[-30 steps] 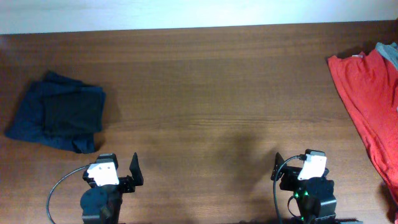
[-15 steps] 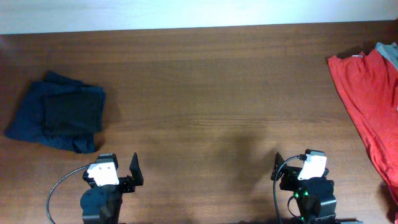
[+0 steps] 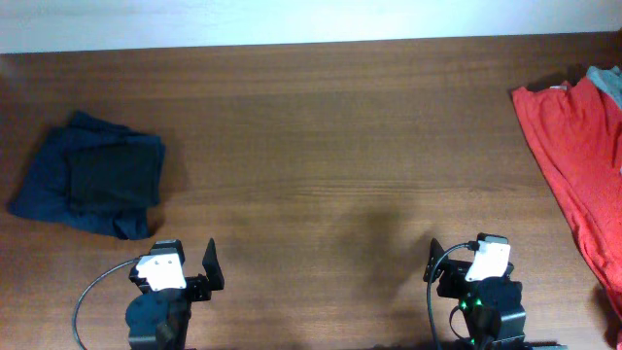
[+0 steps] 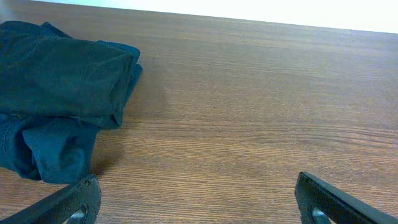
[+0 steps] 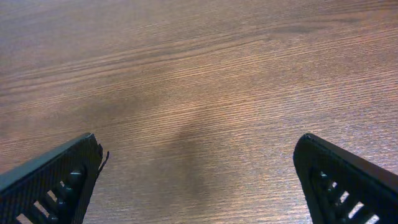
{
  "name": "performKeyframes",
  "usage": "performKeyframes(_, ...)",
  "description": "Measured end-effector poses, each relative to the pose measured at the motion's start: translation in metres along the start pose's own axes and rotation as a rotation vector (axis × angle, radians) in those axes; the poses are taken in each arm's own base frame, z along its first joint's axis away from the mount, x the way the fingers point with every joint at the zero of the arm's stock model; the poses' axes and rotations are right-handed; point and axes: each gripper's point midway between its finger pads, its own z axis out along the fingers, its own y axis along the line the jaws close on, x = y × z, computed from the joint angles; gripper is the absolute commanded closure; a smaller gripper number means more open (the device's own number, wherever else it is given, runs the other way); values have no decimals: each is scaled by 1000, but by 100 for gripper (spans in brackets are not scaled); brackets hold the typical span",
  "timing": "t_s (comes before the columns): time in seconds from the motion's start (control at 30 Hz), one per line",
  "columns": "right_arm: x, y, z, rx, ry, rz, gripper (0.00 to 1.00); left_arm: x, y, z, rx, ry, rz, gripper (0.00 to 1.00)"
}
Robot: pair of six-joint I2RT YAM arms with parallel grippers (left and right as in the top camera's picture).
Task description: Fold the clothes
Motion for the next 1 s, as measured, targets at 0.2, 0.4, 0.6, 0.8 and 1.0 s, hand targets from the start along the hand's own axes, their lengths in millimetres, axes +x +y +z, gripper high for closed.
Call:
performKeyframes(0.2, -7, 3, 0, -12, -29, 11, 1, 0, 0, 0, 0, 0, 0, 1)
performKeyframes(0.4, -31, 37, -5, -207, -98, 176, 2, -10, -19, -1, 109, -39, -5, 1)
performKeyframes(0.6, -32, 71, -15, -412, -50, 268, 2, -26, -55, -10, 323, -100, 6, 1)
performKeyframes(0.8, -48, 97, -37, -571, -74, 200, 2, -67, -68, -36, 385, -173, 21, 1)
performKeyframes(1.0, -111, 106, -83, -577, -149, 130, 2, -150, -70, -64, 349, -206, 22, 1)
